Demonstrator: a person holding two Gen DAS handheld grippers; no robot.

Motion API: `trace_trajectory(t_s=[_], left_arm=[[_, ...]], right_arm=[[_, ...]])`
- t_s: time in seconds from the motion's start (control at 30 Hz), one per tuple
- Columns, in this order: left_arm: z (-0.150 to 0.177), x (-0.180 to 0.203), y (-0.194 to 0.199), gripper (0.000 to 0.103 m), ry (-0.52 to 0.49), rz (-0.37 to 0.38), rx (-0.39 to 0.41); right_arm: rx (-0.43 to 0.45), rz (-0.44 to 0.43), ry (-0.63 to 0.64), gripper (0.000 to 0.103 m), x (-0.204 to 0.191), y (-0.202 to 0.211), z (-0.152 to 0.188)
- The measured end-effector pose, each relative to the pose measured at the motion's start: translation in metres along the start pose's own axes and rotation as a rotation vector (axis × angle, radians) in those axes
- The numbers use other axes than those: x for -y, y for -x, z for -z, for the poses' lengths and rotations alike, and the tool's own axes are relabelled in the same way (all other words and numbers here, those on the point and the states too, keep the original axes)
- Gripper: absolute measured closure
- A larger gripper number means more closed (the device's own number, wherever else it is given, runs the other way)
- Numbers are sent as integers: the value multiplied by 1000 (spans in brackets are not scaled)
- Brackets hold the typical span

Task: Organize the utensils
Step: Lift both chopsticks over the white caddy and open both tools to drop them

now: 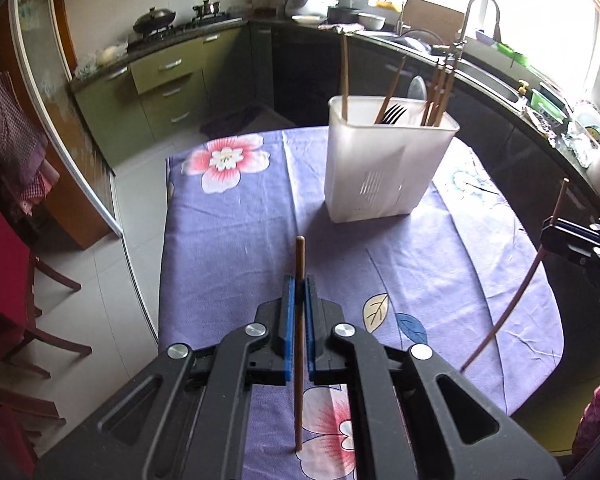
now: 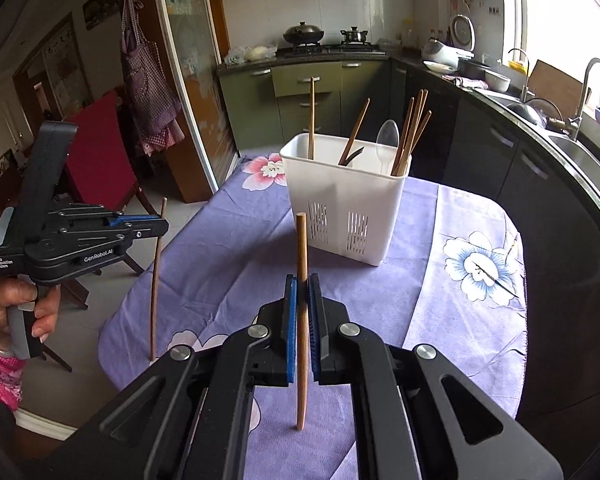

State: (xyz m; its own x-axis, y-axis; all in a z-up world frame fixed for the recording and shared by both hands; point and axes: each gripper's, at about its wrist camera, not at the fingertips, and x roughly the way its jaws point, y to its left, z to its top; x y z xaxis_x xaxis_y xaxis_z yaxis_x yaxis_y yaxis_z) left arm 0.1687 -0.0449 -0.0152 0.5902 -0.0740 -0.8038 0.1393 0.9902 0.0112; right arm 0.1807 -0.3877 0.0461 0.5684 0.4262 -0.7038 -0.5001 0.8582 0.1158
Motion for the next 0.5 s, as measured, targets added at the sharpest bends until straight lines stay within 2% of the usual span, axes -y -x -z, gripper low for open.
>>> trace_trajectory(t_s=[0.2, 0.5], left_arm=[[-4, 11, 18, 99, -25, 7, 33], [-15, 22, 24, 99, -37, 23, 56]], right_arm=[[34, -1, 11, 97, -6, 17, 1], [50, 1, 12, 97, -5, 22, -8]])
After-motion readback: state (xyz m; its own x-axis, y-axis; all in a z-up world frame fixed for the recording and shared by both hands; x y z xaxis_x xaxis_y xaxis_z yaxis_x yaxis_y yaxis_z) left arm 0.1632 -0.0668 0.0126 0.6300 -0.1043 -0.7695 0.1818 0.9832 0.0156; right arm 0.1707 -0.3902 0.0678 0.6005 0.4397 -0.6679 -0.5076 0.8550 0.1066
